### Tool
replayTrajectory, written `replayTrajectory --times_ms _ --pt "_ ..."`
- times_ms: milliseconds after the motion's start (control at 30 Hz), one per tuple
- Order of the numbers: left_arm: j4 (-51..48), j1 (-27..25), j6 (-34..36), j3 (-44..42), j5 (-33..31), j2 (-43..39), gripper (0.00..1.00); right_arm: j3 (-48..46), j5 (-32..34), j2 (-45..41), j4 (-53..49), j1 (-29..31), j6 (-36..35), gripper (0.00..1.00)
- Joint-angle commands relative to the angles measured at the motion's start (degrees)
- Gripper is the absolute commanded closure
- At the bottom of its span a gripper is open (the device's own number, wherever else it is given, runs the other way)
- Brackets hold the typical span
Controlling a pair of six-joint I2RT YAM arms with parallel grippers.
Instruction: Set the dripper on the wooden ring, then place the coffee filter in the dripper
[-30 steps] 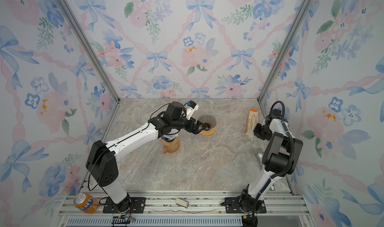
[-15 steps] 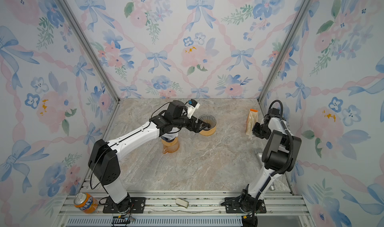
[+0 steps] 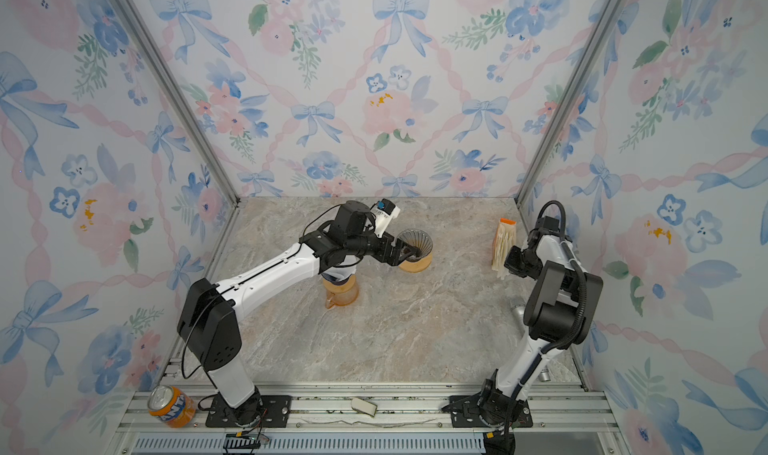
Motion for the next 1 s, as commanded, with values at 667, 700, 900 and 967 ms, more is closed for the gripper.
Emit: replayTrajectory --times_ms 667,700,900,967 --pt "-0.38 -0.12 1.08 2.98 2.87 1.5 0.02 -1.53 4.49 -0.82 -2.54 2.97 -2.79 0.84" --pt "-0.4 -0.16 0.95 3.05 2.81 1.45 0.02 -1.35 4.51 -0.44 -2.55 2.97 -2.66 0.84" --pt "-0.34 -0.34 0.31 3.25 2.36 1.6 0.02 -0.9 5.08 0.63 -1.23 2.97 -2.46 0.82" --pt "-0.33 -0.34 0.2 3.45 2.39 1.79 0.02 -0.75 6.09 0.69 -0.96 2.98 -2.35 0.81"
